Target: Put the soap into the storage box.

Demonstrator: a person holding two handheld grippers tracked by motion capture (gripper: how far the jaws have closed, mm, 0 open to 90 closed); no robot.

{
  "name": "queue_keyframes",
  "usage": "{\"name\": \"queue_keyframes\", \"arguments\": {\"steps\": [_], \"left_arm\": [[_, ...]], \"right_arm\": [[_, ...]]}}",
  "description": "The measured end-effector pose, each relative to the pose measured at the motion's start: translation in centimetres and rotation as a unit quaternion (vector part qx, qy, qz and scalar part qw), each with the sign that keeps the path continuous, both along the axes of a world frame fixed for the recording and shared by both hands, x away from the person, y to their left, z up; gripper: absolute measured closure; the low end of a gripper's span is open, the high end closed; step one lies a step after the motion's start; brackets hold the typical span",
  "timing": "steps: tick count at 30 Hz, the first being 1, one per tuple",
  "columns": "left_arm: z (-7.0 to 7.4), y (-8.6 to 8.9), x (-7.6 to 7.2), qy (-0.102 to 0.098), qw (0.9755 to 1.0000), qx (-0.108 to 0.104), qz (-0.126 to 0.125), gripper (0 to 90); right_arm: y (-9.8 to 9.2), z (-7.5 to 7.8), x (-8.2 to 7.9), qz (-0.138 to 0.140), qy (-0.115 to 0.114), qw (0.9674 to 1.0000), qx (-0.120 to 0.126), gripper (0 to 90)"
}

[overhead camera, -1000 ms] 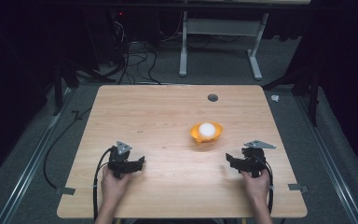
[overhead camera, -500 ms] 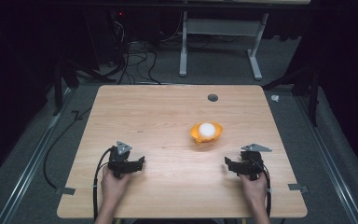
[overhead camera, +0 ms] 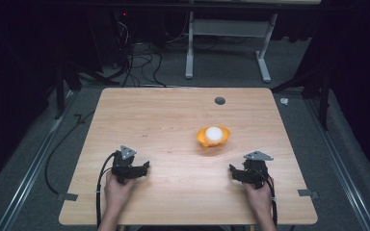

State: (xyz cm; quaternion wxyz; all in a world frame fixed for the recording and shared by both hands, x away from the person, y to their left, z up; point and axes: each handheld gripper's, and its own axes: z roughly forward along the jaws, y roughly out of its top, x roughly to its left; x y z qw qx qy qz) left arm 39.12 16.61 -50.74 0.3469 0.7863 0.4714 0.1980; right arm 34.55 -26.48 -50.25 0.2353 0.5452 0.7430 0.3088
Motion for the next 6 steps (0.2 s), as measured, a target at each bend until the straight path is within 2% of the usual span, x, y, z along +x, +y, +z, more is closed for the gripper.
{"name": "queue_keyframes", "arguments": {"steps": [6], "left_arm": [[0.0, 0.01, 0.0, 0.0, 1.0, 0.0, 0.001, 19.9]], "right_arm": [[0.02, 0.0, 0.01, 0.002, 0.0, 1.0, 0.0, 23.1]]}}
